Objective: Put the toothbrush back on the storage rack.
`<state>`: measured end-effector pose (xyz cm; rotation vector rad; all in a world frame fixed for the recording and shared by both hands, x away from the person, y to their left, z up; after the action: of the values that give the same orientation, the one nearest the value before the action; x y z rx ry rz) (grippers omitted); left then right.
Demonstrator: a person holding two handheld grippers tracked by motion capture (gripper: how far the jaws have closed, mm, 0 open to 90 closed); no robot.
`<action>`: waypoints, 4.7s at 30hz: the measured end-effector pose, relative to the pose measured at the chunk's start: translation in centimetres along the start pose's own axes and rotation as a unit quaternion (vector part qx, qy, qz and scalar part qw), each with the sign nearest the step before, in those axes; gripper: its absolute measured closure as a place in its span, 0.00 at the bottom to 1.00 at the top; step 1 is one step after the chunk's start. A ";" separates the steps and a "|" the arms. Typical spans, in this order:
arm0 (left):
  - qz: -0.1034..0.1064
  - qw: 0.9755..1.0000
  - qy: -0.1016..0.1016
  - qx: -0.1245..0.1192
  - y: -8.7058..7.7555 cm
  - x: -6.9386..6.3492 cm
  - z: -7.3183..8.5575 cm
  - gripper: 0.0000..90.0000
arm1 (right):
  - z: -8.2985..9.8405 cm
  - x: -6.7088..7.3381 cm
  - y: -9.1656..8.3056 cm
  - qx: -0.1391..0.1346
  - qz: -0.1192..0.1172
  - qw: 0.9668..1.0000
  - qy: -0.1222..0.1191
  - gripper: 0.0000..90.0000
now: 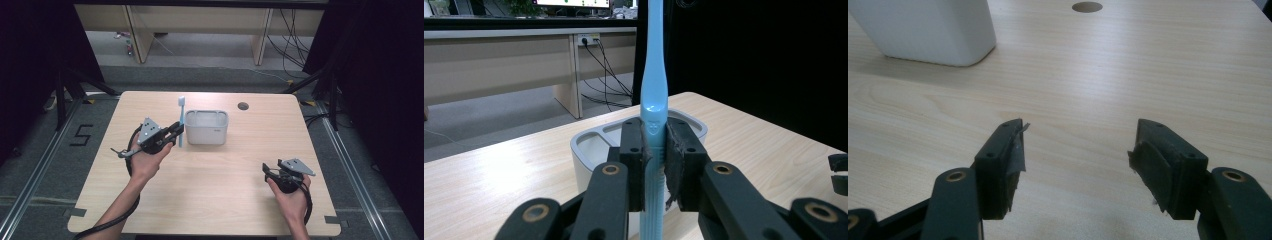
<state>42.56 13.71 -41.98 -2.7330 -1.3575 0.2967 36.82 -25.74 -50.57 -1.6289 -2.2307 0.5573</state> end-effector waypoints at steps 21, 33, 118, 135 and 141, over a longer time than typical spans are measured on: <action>-0.004 1.000 0.008 -0.015 0.7 0.2 -1.3 0.87 | -0.1 -0.4 -0.1 -0.003 0.004 1.000 -0.020 0.42; -0.006 1.000 0.006 -0.019 1.3 0.2 -1.7 0.87 | -0.1 -0.4 -0.3 0.007 0.008 1.000 -0.020 0.42; -0.018 0.999 0.003 -0.044 5.0 1.0 -4.4 0.87 | 0.0 -0.4 -0.2 0.005 0.007 1.000 0.001 0.42; -0.026 0.999 0.000 -0.046 5.7 1.5 -4.1 0.87 | 0.0 -0.3 -0.2 0.005 0.007 1.000 0.000 0.42; -0.026 0.999 0.001 -0.043 6.0 1.6 -3.9 0.87 | 0.0 -0.3 -0.2 0.004 0.007 1.000 -0.001 0.42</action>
<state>48.94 11.39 -39.33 -2.7596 -1.4701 0.2371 36.79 -26.11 -50.48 -1.6412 -2.2190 0.5708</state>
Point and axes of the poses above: each handheld gripper's, and its own axes: y roughly forward along the jaws, z roughly out of its underside, x roughly to its left, the point moved 1 cm from there along y, roughly forward along the jaws, and after that the axes turned 4 degrees about -y, right-handed, at the moved point
